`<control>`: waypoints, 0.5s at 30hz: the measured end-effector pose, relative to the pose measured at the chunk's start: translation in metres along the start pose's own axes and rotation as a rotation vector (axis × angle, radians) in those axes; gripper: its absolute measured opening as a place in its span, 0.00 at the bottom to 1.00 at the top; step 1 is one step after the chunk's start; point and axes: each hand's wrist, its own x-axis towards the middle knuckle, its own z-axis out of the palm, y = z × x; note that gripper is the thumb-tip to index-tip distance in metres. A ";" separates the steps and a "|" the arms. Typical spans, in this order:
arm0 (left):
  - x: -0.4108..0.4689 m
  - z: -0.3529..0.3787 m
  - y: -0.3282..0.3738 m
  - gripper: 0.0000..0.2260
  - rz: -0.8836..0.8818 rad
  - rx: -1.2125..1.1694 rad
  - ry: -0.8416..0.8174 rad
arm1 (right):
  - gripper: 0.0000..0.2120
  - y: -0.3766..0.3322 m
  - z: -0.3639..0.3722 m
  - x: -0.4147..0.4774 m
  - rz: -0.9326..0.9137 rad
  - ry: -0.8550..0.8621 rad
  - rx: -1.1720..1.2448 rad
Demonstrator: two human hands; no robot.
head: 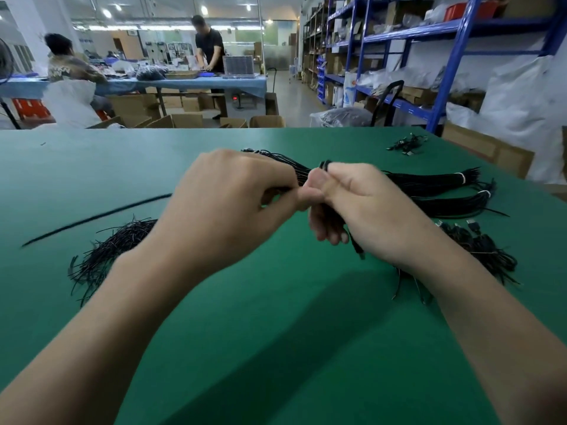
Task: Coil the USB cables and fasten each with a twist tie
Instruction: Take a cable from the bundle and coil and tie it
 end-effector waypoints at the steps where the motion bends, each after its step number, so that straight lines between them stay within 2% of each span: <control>1: 0.001 -0.003 -0.003 0.19 -0.005 -0.005 0.027 | 0.21 -0.001 0.002 -0.001 0.012 -0.047 0.034; 5: 0.000 -0.008 -0.012 0.20 -0.047 -0.163 0.117 | 0.26 -0.007 0.007 -0.006 0.093 -0.343 0.409; 9: -0.001 0.007 -0.011 0.17 -0.152 -0.546 0.148 | 0.17 -0.014 0.016 -0.012 0.035 -0.591 0.725; 12: -0.006 0.032 0.003 0.15 -0.273 -0.907 0.150 | 0.14 -0.023 0.020 -0.014 -0.055 -0.570 0.948; 13: -0.008 0.042 0.010 0.14 -0.316 -0.982 0.138 | 0.14 -0.026 0.020 -0.013 -0.090 -0.512 0.999; 15: -0.014 0.059 0.024 0.18 -0.357 -0.996 0.099 | 0.15 -0.029 0.012 -0.010 -0.137 -0.349 1.033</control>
